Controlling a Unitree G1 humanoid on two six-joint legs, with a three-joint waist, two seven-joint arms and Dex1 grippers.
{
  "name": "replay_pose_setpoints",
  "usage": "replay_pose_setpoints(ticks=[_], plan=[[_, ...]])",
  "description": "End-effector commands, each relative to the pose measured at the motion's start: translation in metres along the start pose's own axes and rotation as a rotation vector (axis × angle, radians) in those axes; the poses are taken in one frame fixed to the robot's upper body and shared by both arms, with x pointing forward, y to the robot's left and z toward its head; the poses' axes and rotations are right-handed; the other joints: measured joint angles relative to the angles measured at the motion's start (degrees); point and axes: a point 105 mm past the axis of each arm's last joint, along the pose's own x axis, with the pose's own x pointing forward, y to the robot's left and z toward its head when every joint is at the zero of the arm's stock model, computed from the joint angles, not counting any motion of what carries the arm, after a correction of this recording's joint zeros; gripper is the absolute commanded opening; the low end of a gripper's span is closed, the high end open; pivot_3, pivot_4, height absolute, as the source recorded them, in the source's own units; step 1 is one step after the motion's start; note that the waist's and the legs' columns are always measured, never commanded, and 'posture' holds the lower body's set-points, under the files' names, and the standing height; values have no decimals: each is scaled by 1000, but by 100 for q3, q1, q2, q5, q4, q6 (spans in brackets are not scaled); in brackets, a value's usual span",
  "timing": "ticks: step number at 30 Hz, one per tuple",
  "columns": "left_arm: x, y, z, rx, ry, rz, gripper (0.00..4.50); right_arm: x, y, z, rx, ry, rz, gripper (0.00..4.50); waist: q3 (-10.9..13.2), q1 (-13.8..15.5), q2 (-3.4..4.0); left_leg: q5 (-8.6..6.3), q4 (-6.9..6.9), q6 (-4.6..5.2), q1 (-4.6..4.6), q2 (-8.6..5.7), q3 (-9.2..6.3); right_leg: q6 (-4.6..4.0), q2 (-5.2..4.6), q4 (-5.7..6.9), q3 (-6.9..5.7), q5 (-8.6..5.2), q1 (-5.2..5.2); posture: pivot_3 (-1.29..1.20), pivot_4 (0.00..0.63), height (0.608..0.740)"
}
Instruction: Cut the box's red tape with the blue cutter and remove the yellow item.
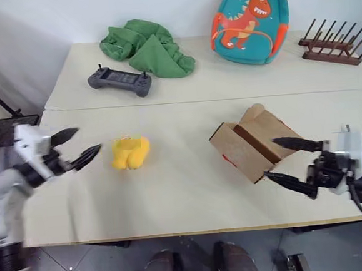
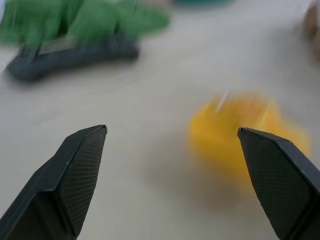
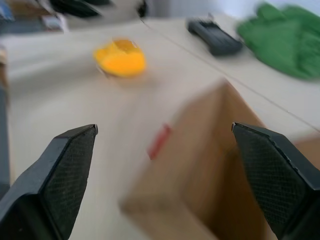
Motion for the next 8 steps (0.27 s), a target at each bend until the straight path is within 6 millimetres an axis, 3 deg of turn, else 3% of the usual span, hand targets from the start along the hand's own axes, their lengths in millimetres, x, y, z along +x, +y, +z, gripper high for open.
replay_pose_setpoints(ticks=[1,4,8], plan=[[-22,-9,-14,9,73,-30,4458,-10,-1,9,-80,26,21,4500,1,-6,2,-3,-1,-5,0,0,1,0,-2,-1,1,0,0,0,150,740],[-34,-11,-15,102,68,11,4458,-15,-6,9,-97,57,21,4500,4,-2,-3,-14,0,-24,-1,5,0,-1,-17,-5,9,0,-2,0,150,740],[-37,-10,-20,124,86,110,4458,-18,-11,7,-109,77,32,4500,3,47,-3,-20,-1,-33,-2,7,-11,-8,-44,-25,45,-4,-4,0,150,740]])
